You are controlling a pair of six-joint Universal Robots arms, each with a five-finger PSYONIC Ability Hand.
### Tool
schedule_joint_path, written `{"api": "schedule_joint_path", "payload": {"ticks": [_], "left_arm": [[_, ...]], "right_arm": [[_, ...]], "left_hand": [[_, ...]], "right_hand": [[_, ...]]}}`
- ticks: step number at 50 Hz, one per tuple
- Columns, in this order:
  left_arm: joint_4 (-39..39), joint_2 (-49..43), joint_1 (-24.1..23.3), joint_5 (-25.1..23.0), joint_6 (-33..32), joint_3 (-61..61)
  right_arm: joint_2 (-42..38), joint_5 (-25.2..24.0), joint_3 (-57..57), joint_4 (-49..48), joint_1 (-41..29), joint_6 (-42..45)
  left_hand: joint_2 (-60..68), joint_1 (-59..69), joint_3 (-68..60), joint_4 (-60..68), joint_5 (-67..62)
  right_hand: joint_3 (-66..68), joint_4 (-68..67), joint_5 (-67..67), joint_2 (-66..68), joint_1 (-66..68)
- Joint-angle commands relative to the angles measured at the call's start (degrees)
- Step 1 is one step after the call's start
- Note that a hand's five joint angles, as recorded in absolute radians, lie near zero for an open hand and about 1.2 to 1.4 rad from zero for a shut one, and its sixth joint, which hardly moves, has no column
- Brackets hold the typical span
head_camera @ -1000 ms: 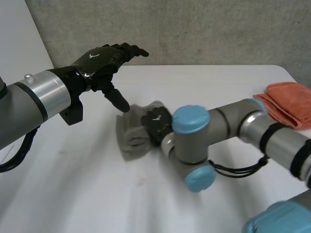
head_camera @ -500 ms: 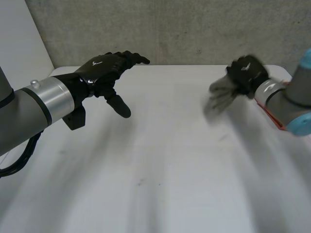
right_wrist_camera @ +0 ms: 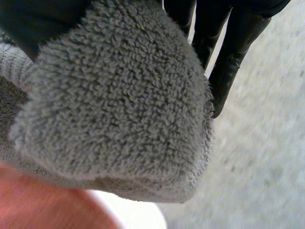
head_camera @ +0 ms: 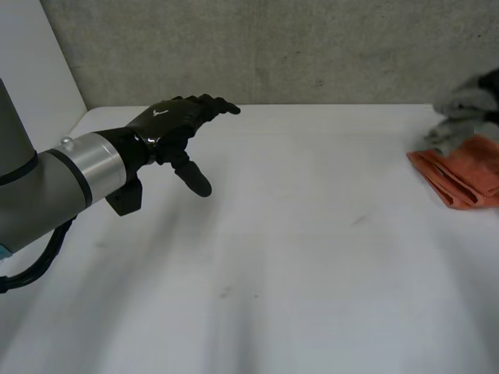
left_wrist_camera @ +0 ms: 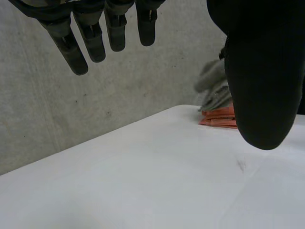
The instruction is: Fold the laundry.
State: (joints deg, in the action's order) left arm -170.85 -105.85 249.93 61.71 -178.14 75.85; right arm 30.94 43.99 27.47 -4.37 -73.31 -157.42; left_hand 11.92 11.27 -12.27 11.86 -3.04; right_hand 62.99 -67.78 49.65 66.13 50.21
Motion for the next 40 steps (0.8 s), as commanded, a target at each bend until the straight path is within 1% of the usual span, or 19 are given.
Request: {"api": "schedule_joint_path", "payload": {"ticks": [1,7,10,11,15,16,18,19,22,23,26,27,28,32,33,36,37,39,40], "left_arm": [[0.0,-2.1,-1.4,0.1,0.2,0.0],[0.0,-2.6,-1.8,0.1,0.3,0.0],[0.0,-2.6,-1.9,0.1,0.3,0.0],[0.0,-2.6,-1.8,0.1,0.3,0.0],[0.1,-2.5,-1.9,0.1,0.3,0.0],[0.1,-2.5,-1.9,0.1,0.3,0.0],[0.1,-2.3,-2.0,0.1,0.3,-0.1],[0.1,-2.3,-2.0,0.1,0.3,-0.1],[0.0,-1.9,-2.2,0.1,0.3,-0.1],[0.1,-1.8,-2.2,0.2,0.3,-0.1],[0.0,-1.5,-2.3,0.8,0.4,-0.2],[0.1,-1.3,-2.3,1.2,0.3,-0.2],[0.1,-0.9,-2.3,1.7,0.4,-0.2],[0.0,1.7,-2.3,5.1,0.3,-0.3],[0.0,2.9,-2.1,7.1,0.3,-0.3],[0.0,4.7,-1.9,10.2,0.3,-0.4],[0.0,5.8,-1.6,12.5,0.2,-0.5],[0.0,6.5,-1.6,14.5,0.0,-0.6],[0.0,7.0,-1.5,16.5,-0.1,-0.6]], "right_arm": [[-2.7,-5.8,5.9,-0.2,6.7,1.6],[-3.3,-6.3,8.2,0.1,9.7,6.0],[-2.4,-5.2,9.4,1.1,10.2,8.9],[-1.9,-5.1,10.0,1.5,10.2,9.4],[3.2,-3.7,12.1,3.8,10.0,10.7],[6.0,-2.2,12.9,4.8,10.0,10.6],[8.1,-0.2,13.1,5.3,9.7,10.6],[10.3,2.6,13.2,5.9,8.8,10.5],[14.0,8.3,13.1,6.3,5.4,10.3],[16.5,13.3,13.1,6.3,3.0,10.2],[19.9,19.7,13.4,6.7,-0.3,10.2],[22.0,23.4,13.9,7.0,-2.5,10.0],[23.0,25.2,14.3,7.3,-3.8,9.9],[28.4,30.9,17.7,9.7,-11.4,7.5],[29.4,31.9,18.9,10.2,-13.2,6.5],[33.1,33.9,23.9,10.6,-18.9,1.9],[34.4,34.3,25.5,10.5,-20.3,0.4],[38.6,35.7,30.9,10.3,-24.0,-4.4],[39.9,36.2,32.9,10.2,-25.1,-5.6]], "left_hand": [[2.8,3.5,-2.5,2.9,-1.7],[2.8,3.5,-2.5,2.9,-1.7],[2.8,3.5,-2.5,2.9,-1.7],[2.8,3.5,-2.5,2.9,-1.7],[2.8,3.5,-2.5,2.9,-1.7],[2.8,3.5,-2.5,2.9,-1.7],[2.8,3.5,-2.5,2.9,-1.7],[2.8,3.5,-2.5,2.9,-1.7],[2.8,3.5,-2.5,2.9,-1.7],[2.8,3.5,-2.5,2.9,-1.7],[2.8,3.5,-2.5,2.9,-1.7],[2.8,3.5,-2.5,2.9,-1.7],[2.8,3.5,-2.5,2.9,-1.7],[2.8,3.5,-2.5,2.9,-1.7],[2.3,3.0,-2.0,2.4,-1.2],[1.3,2.0,-1.0,1.4,-0.2],[1.2,1.8,-0.8,1.2,0.0],[1.0,1.6,-0.6,1.0,0.1],[0.0,0.6,0.4,0.0,1.1]], "right_hand": [[17.0,-12.2,20.4,13.9,29.8],[17.0,-12.2,20.4,13.9,29.8],[-39.6,44.4,-36.3,-42.7,-26.8],[-53.0,57.8,-49.6,-56.1,-40.2],[-53.0,57.8,-49.6,-56.1,-40.2],[-53.0,57.8,-49.6,-56.1,-40.2],[-53.0,57.8,-49.6,-56.1,-40.2],[-53.0,57.8,-49.6,-56.1,-40.2],[-53.0,57.8,-49.6,-56.1,-40.2],[-53.0,57.8,-49.6,-56.1,-40.2],[-53.0,57.8,-49.6,-56.1,-40.2],[-53.0,57.8,-49.6,-56.1,-40.2],[-53.0,57.8,-49.6,-56.1,-40.2],[-53.0,57.8,-49.6,-56.1,-40.2],[-53.0,57.8,-49.6,-56.1,-40.2],[-53.0,57.8,-49.6,-56.1,-40.2],[-53.0,57.8,-49.6,-56.1,-40.2],[-53.0,57.8,-49.6,-56.1,-40.2],[-53.0,57.8,-49.6,-56.1,-40.2]]}}
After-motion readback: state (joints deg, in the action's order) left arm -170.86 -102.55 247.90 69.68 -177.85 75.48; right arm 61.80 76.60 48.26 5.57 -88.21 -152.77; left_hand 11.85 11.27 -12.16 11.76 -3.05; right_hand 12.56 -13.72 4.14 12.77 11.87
